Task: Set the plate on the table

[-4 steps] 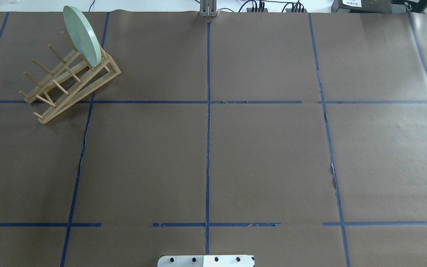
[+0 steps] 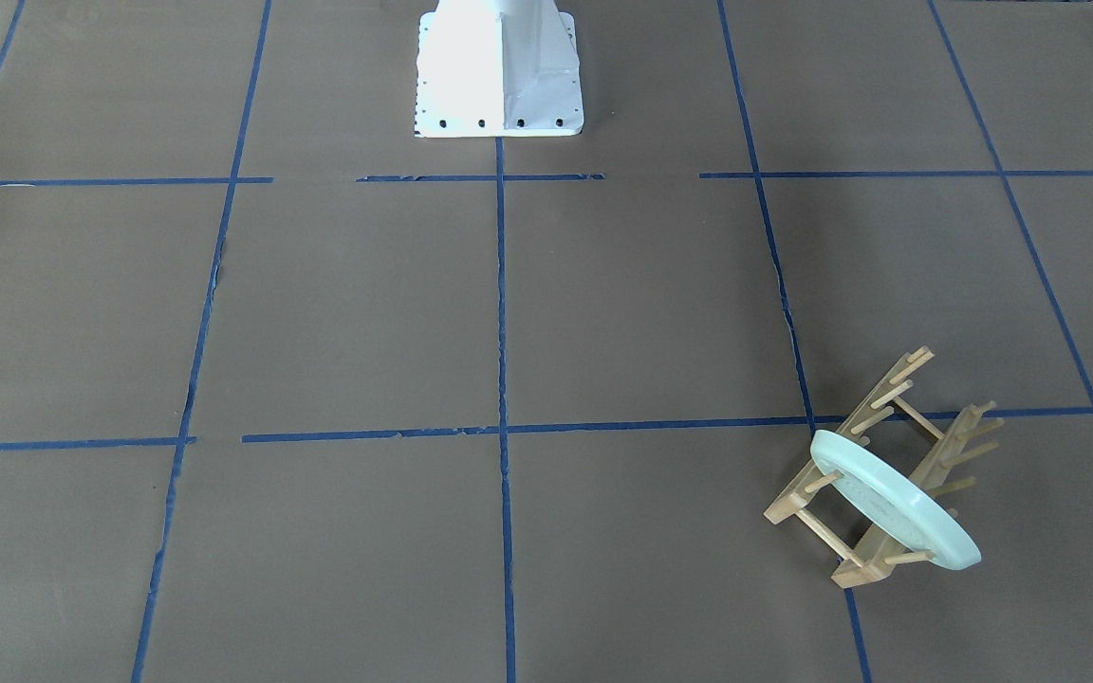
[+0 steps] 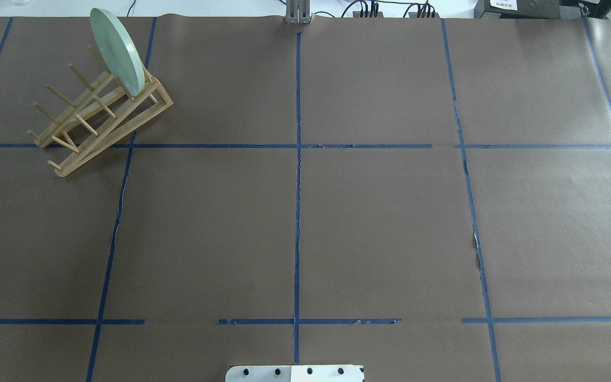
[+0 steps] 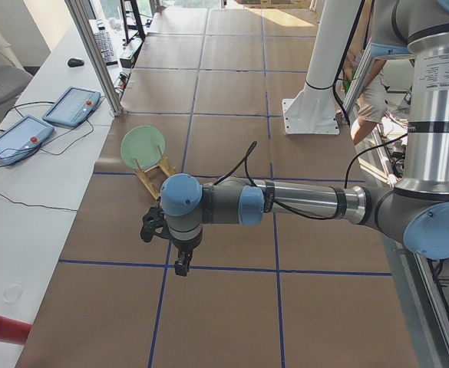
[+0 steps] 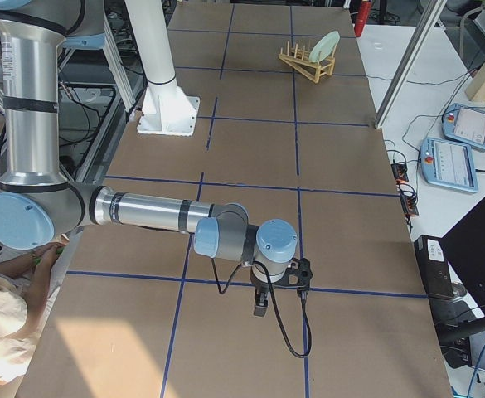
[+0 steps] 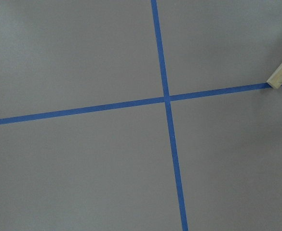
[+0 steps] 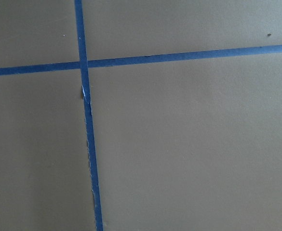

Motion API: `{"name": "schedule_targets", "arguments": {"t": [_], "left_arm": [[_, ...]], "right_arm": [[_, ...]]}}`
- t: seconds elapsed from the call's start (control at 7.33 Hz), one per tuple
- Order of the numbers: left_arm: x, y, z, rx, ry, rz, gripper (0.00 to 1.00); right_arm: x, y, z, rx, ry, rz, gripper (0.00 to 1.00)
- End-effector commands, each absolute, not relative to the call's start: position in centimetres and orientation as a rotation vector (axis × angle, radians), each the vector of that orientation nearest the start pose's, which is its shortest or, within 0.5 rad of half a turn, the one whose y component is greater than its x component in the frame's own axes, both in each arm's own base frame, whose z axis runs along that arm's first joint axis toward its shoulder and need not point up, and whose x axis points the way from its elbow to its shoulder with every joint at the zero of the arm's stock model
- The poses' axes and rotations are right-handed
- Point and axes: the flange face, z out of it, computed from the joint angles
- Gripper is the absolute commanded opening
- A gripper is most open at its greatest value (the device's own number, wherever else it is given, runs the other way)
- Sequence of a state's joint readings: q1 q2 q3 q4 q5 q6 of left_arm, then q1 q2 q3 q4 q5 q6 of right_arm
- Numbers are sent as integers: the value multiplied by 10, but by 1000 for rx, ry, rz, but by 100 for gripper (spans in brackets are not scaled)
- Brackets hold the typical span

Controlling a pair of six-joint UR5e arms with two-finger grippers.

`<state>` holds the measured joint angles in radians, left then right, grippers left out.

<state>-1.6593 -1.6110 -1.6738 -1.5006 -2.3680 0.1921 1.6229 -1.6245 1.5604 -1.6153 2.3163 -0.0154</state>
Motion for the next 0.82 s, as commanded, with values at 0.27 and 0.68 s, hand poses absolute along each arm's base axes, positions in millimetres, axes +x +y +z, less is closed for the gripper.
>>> {"name": "schedule_targets", "arguments": {"t": [0.27, 0.68], "left_arm": [[-99, -604, 518, 419, 821, 72, 100], [43, -613, 451, 357, 1161, -125, 100]], "right_arm": [[90, -456, 696, -79, -748, 76, 100], [90, -456, 696, -79, -748, 76, 100]]}}
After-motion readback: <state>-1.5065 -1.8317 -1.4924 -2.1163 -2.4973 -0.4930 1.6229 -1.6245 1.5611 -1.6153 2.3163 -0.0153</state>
